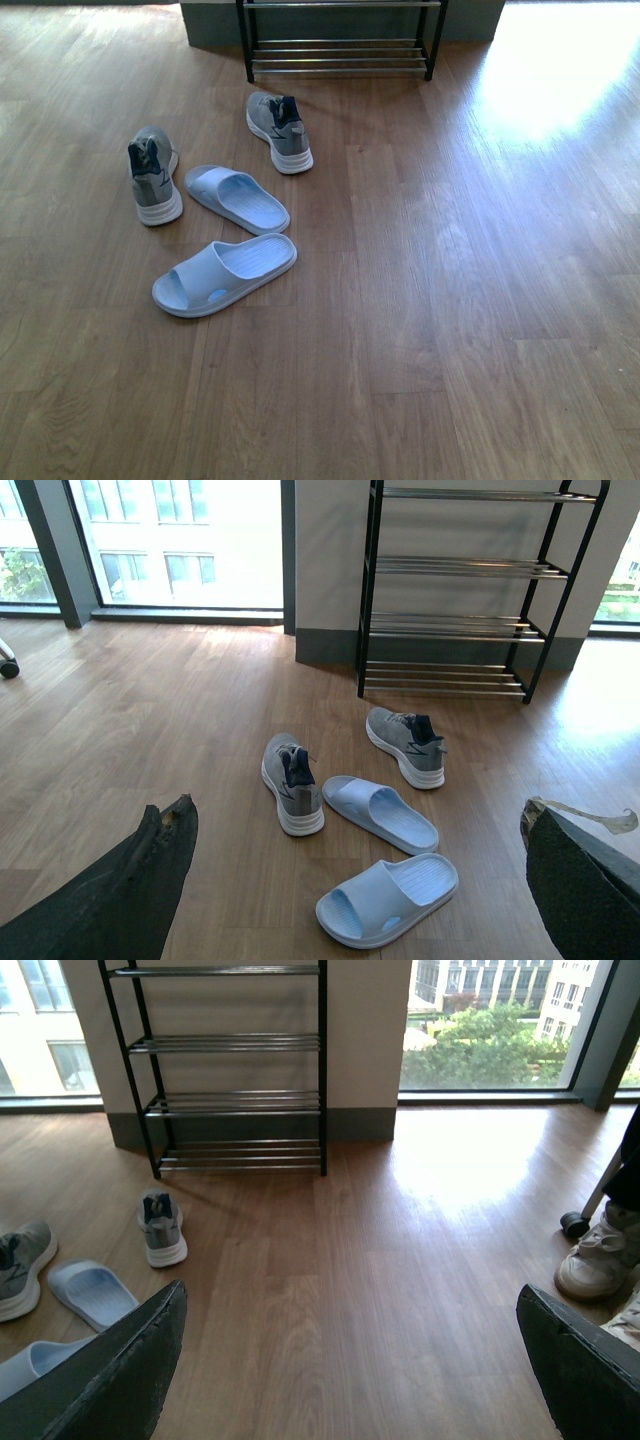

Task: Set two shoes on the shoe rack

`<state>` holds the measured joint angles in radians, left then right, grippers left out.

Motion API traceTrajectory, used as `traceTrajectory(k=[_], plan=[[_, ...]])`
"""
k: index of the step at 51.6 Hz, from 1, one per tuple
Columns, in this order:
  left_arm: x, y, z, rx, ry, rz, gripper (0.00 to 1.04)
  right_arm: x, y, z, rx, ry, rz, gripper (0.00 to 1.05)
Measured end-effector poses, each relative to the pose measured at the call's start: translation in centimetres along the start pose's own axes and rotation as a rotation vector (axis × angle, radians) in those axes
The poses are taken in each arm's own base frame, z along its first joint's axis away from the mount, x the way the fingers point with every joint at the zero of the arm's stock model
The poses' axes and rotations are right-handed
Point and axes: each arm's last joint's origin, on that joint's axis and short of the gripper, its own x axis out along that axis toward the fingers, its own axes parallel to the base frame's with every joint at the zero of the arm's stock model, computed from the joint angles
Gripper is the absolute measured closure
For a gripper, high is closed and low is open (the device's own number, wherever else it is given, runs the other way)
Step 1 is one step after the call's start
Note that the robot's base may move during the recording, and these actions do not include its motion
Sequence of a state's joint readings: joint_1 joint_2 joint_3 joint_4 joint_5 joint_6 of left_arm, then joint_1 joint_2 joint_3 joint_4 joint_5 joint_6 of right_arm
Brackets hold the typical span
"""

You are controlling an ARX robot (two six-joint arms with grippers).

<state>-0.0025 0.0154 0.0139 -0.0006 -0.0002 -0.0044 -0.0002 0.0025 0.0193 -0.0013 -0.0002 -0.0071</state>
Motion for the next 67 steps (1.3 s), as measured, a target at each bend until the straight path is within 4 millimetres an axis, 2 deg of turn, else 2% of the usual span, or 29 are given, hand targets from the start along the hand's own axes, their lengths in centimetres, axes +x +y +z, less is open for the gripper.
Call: traceTrajectory(k=[67], plan=[[0.0, 0.0, 0.0, 0.0, 0.0, 0.0, 0.09, 0.0, 0.0, 0.0, 0.0, 0.0, 0.0, 0.09]])
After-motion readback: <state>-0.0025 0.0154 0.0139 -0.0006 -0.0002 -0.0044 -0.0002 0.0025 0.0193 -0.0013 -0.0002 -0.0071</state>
